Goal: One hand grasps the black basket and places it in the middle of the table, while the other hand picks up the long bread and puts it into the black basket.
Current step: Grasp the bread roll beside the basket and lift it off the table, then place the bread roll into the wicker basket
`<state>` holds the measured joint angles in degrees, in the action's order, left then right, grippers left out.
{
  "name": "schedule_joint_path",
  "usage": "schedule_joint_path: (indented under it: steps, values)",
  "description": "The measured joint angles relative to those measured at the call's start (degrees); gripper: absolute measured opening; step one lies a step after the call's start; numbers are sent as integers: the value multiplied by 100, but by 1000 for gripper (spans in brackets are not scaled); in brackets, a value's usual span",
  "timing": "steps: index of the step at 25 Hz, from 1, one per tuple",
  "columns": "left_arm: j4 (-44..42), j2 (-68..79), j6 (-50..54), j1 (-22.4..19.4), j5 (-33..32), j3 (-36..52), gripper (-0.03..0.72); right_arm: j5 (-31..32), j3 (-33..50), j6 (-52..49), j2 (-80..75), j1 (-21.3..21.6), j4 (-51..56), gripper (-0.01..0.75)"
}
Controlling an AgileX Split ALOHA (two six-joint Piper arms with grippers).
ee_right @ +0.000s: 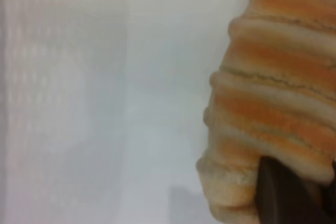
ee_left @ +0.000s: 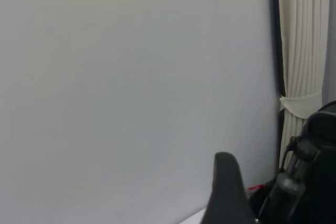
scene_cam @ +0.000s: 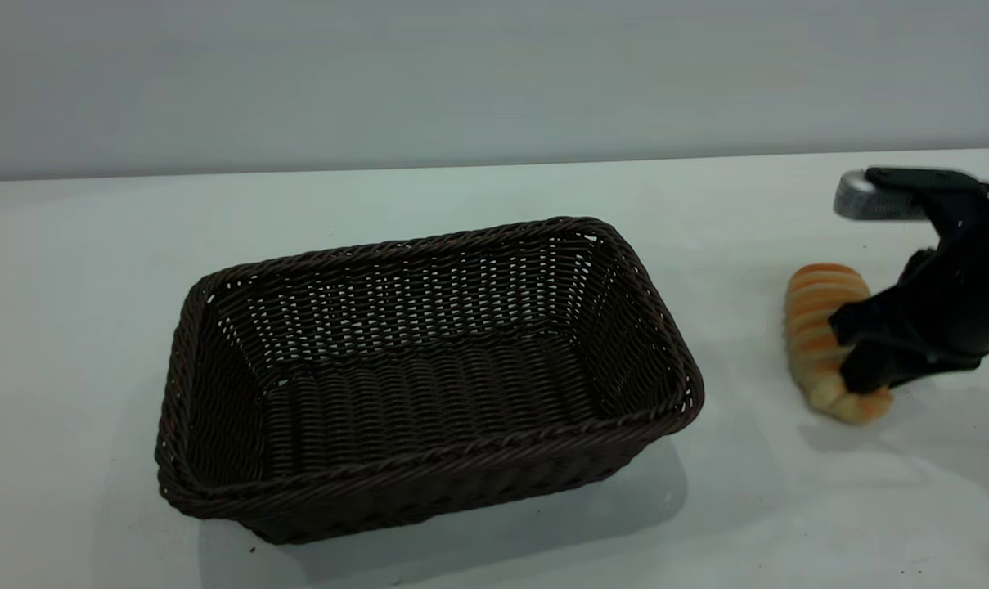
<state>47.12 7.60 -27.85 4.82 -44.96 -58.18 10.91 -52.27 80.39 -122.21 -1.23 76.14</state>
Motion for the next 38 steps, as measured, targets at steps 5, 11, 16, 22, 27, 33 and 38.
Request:
schedule_joint_path:
  steps: [5,11,16,22,27,33,38]
  values:
    - [-17,0,-10,0,143,12,585,-18,10,0,1241,0,-38,43]
    - [-17,0,-54,0,162,12,585,905,10,0,2536,-345,140,43]
    - [-17,0,-54,0,182,12,585,1326,28,-17,2737,-1435,139,43]
    - [-12,0,-255,0,463,12,585,1246,57,-17,2438,-2407,139,43]
    - [-2,0,-419,0,1111,12,585,1172,57,156,1784,-2683,230,43]
    - [263,0,-644,0,1616,12,585,1098,57,1047,1211,-2685,1095,43]
    - [673,0,-1050,0,1636,12,585,1255,57,1879,1024,-2685,1952,43]
